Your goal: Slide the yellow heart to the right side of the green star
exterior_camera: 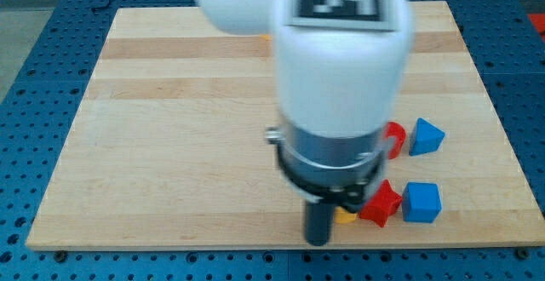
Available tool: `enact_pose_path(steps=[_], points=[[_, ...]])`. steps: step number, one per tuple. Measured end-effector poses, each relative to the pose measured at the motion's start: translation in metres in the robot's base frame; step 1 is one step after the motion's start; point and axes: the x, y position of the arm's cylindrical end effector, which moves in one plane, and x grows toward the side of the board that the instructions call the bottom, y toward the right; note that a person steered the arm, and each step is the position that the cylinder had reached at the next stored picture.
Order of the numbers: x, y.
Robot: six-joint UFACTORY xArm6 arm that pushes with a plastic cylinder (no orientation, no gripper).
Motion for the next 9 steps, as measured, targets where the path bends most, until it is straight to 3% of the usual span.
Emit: enact_pose_path(steps=[2, 6, 8, 9], points=[[-0.006, 0.027], [-0.118, -0.017], [-0.09, -0.029], [-0.086, -0.063]])
